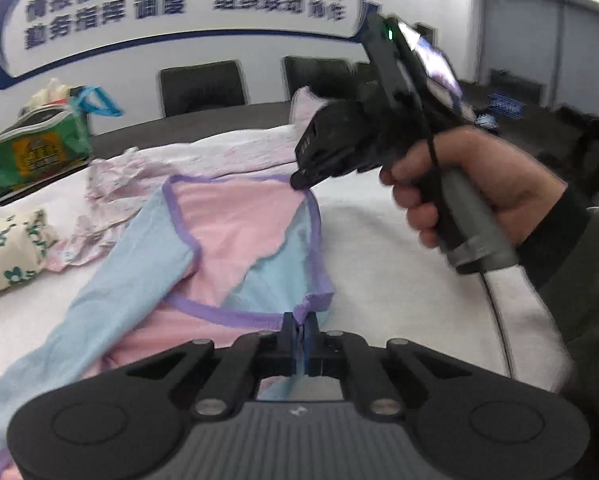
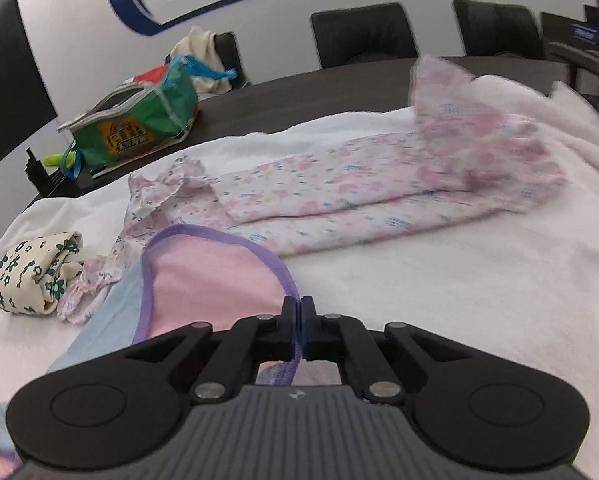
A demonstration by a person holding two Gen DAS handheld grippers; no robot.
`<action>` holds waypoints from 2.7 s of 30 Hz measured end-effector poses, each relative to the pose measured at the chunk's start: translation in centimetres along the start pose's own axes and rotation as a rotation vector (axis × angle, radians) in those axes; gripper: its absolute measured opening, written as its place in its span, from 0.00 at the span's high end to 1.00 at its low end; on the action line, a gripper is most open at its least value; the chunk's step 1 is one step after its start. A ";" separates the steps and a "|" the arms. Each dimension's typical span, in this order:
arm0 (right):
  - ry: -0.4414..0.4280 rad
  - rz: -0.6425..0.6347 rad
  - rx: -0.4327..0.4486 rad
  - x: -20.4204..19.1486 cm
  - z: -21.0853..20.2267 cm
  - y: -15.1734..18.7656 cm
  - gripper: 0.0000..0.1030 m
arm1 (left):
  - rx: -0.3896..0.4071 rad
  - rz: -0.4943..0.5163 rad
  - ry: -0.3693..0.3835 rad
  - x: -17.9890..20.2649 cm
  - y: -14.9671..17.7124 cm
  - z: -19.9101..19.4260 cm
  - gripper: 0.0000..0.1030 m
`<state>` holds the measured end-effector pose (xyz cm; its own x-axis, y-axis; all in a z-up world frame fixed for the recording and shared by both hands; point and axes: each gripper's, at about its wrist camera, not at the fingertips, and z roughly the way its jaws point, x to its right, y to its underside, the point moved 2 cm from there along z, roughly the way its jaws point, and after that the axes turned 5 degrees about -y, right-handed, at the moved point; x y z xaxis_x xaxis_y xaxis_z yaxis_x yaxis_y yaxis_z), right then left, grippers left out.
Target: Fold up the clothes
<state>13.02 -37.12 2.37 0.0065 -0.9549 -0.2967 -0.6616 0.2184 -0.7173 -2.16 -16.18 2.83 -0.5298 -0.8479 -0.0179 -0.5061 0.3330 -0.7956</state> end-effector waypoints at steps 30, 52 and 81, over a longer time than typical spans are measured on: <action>-0.161 -0.632 0.220 -6.2 -21.9 21.8 0.60 | 0.092 0.271 0.147 -11.2 11.5 -16.9 0.71; -0.449 -0.853 0.117 -15.5 -16.5 19.3 0.59 | 0.084 0.279 0.155 -17.7 14.0 -16.0 0.52; -0.853 -1.178 -0.246 -39.3 5.7 7.8 0.99 | -0.009 -0.488 -0.356 -26.5 14.6 -16.9 0.97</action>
<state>11.87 3.22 4.90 0.9909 -0.1304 0.0331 -0.0692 -0.7049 -0.7059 -6.99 18.13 1.91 0.0249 -0.9891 0.1454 -0.6401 -0.1275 -0.7576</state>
